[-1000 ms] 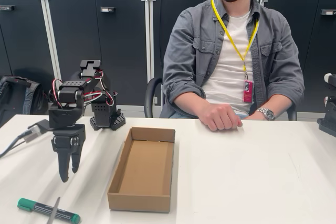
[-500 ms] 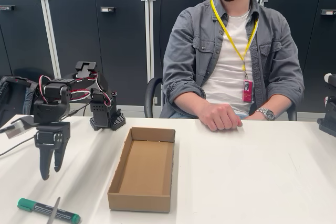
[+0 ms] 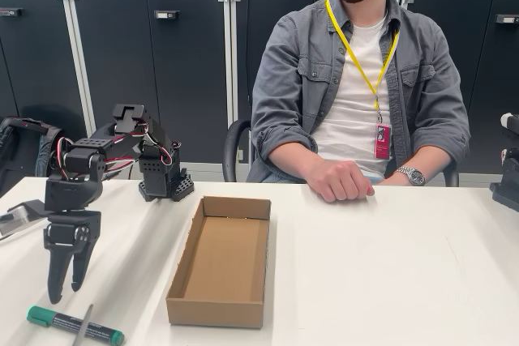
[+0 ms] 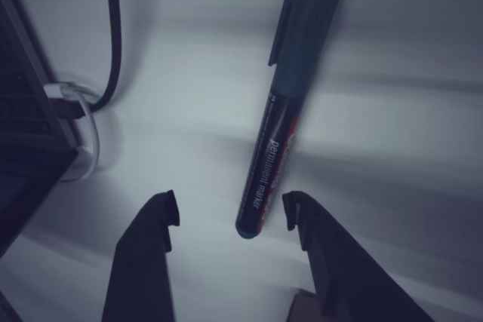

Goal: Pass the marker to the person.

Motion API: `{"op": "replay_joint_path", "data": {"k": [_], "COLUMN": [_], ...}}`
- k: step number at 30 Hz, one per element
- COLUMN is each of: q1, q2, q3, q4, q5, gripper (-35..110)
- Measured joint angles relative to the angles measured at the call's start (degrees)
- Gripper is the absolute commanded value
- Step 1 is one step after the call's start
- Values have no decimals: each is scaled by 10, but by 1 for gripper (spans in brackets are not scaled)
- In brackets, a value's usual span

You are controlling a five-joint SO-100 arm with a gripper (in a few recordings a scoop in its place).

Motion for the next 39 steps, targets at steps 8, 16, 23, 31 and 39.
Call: {"op": "replay_joint_path", "data": {"k": [8,16,23,31,39], "q1": [-20,-20,-10,4,1], "q2": [-24,-40,-63,-73,-87], "q3": [-5,-19,-43,-57,-57], "q4": [4,47,83,50,-21], "q5": [19,25,0,-19,-21], "gripper": [33,33,34,34,33]}}
